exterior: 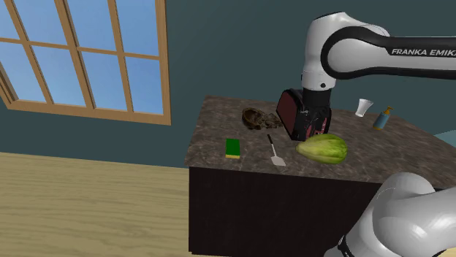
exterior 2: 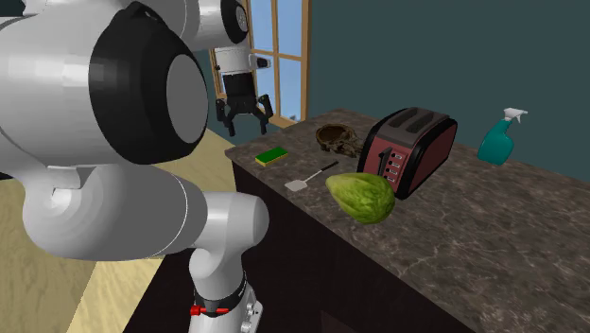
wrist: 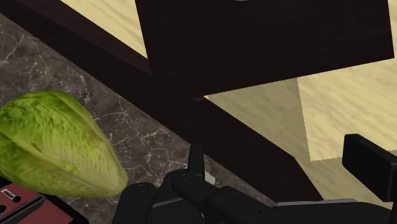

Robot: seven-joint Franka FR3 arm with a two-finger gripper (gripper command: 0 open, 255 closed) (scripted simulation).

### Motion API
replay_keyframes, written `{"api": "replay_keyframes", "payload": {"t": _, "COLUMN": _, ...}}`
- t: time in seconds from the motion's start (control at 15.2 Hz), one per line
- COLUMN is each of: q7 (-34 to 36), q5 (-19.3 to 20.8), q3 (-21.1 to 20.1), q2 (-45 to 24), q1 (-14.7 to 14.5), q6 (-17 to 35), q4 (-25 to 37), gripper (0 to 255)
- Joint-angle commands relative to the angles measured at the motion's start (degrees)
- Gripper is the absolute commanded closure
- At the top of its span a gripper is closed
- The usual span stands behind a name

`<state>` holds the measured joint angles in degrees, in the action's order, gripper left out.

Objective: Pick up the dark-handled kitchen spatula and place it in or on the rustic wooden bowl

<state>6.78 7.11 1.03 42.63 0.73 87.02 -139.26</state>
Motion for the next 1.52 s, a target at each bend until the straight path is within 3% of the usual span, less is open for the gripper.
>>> {"api": "replay_keyframes", "payload": {"t": 0.0, "q7": 0.0, "q5": 0.0, "q3": 0.0, "q2": 0.0, "q1": 0.0, "q6": 0.0, "q4": 0.0, "gripper": 0}}
{"api": "replay_keyframes", "payload": {"t": 0.73, "q7": 7.3, "q5": 1.1, "q3": 5.2, "q2": -16.0, "q1": 5.7, "q6": 23.9, "q4": -2.6, "gripper": 0}}
{"api": "replay_keyframes", "payload": {"t": 1.45, "q7": 11.5, "q5": -2.0, "q3": 10.9, "q2": -36.7, "q1": 9.8, "q6": 44.1, "q4": 3.2, "gripper": 0}}
